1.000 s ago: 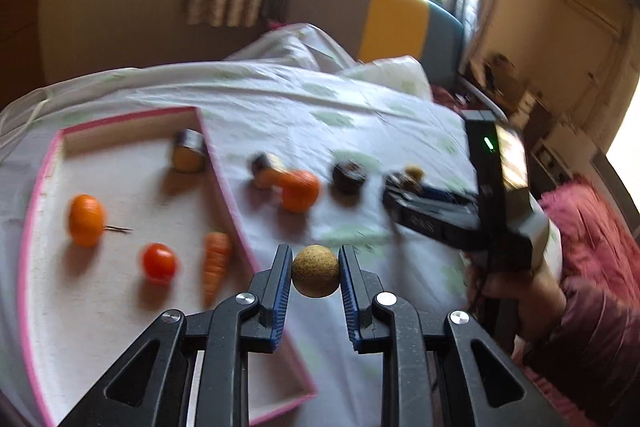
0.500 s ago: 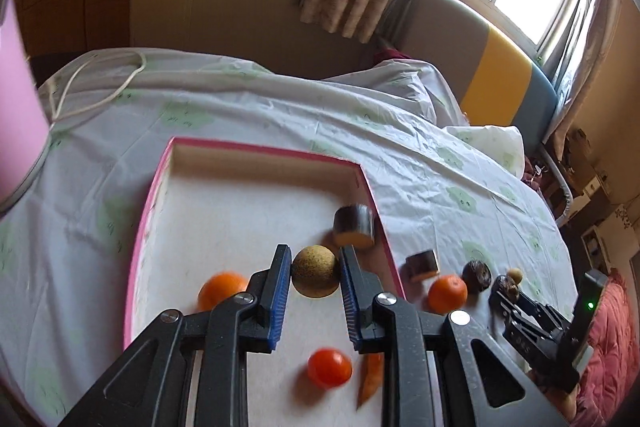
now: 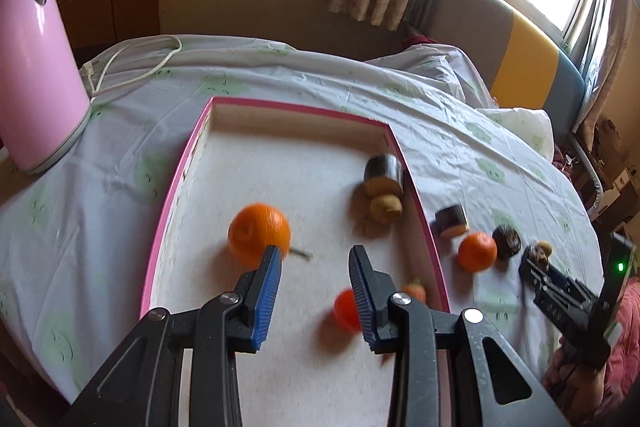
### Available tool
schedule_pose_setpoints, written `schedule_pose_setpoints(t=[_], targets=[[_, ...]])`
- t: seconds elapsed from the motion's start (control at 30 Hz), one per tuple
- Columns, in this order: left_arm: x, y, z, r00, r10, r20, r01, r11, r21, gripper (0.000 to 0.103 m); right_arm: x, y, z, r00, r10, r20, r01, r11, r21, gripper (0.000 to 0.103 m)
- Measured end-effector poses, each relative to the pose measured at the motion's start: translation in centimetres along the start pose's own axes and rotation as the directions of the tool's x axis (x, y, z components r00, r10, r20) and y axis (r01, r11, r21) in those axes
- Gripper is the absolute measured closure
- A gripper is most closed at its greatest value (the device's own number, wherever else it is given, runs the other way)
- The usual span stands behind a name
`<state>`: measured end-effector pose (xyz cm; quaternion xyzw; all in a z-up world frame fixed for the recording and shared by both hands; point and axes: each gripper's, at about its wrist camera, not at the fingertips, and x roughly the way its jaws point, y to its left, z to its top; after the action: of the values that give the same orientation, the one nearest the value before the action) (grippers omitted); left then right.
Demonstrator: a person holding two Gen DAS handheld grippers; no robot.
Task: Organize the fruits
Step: 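Carry the brown taro into the pink tray and open the right tool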
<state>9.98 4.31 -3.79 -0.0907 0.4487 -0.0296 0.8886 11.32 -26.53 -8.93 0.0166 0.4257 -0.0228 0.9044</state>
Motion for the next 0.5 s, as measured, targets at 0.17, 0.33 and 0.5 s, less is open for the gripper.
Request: schedule_pose_setpoints(t=[0.17,0.33,0.5], targets=[[-1.1,-0.6,-2.1,1.0,0.001,-0.006,-0.001,0.999,0.043,0.068,-0.6,0.1,-0.3,1.0,0.006,-0.009,-0.006,1.0,-0.001,0.055],[-1.8,-0.7,-2.8,1.0,0.01,0.004,-0.01,0.998,0.065,0.068,-2.2,0.5,-1.4,0.998,0.059,-0.015,-0.058,0.998,0.022,0.055],[-2.6,0.1,-2.7,0.999,0.027,0.03,-0.028,0.998,0.047,0.068,-4.9,2.1,-1.6,0.988,0.153,0.019,-0.153,0.988,0.02,0.055]])
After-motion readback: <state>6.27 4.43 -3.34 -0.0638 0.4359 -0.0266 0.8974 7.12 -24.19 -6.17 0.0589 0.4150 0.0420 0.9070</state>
